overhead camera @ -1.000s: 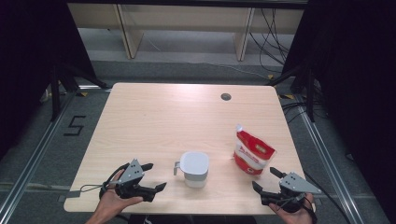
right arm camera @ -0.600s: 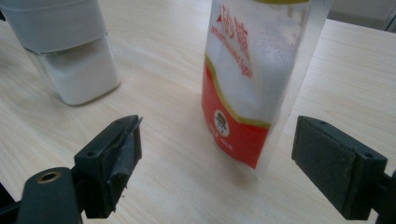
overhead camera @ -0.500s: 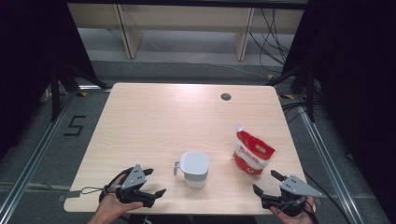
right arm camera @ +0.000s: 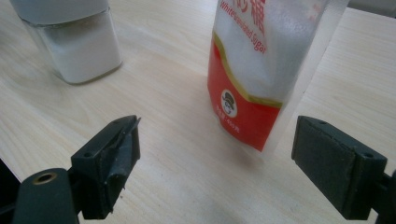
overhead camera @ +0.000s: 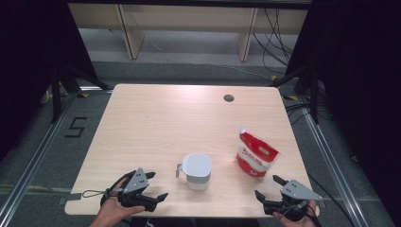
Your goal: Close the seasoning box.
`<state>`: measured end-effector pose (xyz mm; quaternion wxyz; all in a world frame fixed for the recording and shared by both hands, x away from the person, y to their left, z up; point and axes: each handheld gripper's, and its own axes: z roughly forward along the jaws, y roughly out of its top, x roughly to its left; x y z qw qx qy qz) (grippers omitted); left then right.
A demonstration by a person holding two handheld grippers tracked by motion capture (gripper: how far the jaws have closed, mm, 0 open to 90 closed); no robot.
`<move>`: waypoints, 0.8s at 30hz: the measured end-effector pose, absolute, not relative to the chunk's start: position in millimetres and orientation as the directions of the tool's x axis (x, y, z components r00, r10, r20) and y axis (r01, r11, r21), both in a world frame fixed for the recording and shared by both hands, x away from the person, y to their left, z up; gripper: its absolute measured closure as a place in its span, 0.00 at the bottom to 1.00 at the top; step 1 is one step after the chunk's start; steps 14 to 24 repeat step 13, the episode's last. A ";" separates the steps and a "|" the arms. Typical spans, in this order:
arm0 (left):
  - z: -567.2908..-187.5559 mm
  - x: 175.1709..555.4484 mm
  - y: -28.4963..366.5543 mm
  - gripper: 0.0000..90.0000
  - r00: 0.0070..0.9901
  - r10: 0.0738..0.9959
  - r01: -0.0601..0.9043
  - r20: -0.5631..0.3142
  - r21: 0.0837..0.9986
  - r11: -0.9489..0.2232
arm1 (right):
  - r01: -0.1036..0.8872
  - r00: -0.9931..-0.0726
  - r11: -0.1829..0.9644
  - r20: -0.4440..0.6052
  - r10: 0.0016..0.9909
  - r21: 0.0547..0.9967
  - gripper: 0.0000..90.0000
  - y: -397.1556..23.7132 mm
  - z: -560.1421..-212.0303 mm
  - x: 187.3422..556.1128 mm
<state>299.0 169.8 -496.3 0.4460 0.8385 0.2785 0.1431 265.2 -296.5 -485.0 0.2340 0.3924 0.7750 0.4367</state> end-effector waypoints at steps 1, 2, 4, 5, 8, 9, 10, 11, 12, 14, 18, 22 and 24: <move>-496.4 299.1 169.9 0.18 0.803 0.596 0.340 -0.009 0.828 -0.446 | 0.409 -0.574 0.310 -0.022 0.819 0.858 0.18 -296.1 -485.3 264.5; -496.5 299.1 169.9 0.18 0.801 0.599 0.345 -0.014 0.828 -0.441 | 0.412 -0.573 0.306 -0.018 0.820 0.858 0.18 -295.7 -485.6 264.4; -496.3 299.5 170.7 0.18 0.802 0.597 0.340 -0.005 0.826 -0.449 | 0.413 -0.571 0.317 -0.028 0.821 0.854 0.18 -296.7 -486.0 264.9; -496.2 299.0 169.8 0.18 0.797 0.604 0.348 -0.015 0.829 -0.437 | 0.411 -0.569 0.318 -0.032 0.822 0.854 0.18 -296.9 -486.2 264.9; -496.1 299.0 169.6 0.18 0.799 0.601 0.349 -0.016 0.827 -0.441 | 0.416 -0.571 0.320 -0.029 0.820 0.851 0.18 -298.6 -487.5 266.2; -496.0 299.5 170.0 0.18 0.803 0.596 0.344 -0.011 0.825 -0.448 | 0.406 -0.567 0.332 -0.051 0.822 0.852 0.18 -299.9 -488.0 267.2; -495.3 300.2 171.4 0.18 0.809 0.588 0.343 0.000 0.812 -0.473 | 0.411 -0.569 0.332 -0.046 0.821 0.849 0.18 -300.1 -488.3 267.5; -495.6 300.5 171.9 0.18 0.805 0.593 0.347 0.006 0.806 -0.480 | 0.384 -0.569 0.355 -0.084 0.818 0.852 0.18 -301.8 -488.6 269.1; -498.1 300.4 169.9 0.18 0.796 0.605 0.358 -0.020 0.822 -0.443 | 0.391 -0.566 0.357 -0.085 0.820 0.849 0.18 -302.0 -488.4 268.8; -497.2 302.0 171.2 0.18 0.805 0.594 0.346 -0.003 0.815 -0.465 | 0.425 -0.569 0.345 -0.049 0.821 0.837 0.18 -301.6 -488.5 267.9; -497.2 302.0 171.2 0.18 0.805 0.594 0.346 -0.003 0.815 -0.465 | 0.425 -0.569 0.345 -0.049 0.821 0.837 0.18 -301.6 -488.5 267.9; -497.2 302.0 171.2 0.18 0.805 0.594 0.346 -0.003 0.815 -0.465 | 0.425 -0.569 0.345 -0.049 0.821 0.837 0.18 -301.6 -488.5 267.9; -497.2 302.0 171.2 0.18 0.805 0.594 0.346 -0.003 0.815 -0.465 | 0.425 -0.569 0.345 -0.049 0.821 0.837 0.18 -301.6 -488.5 267.9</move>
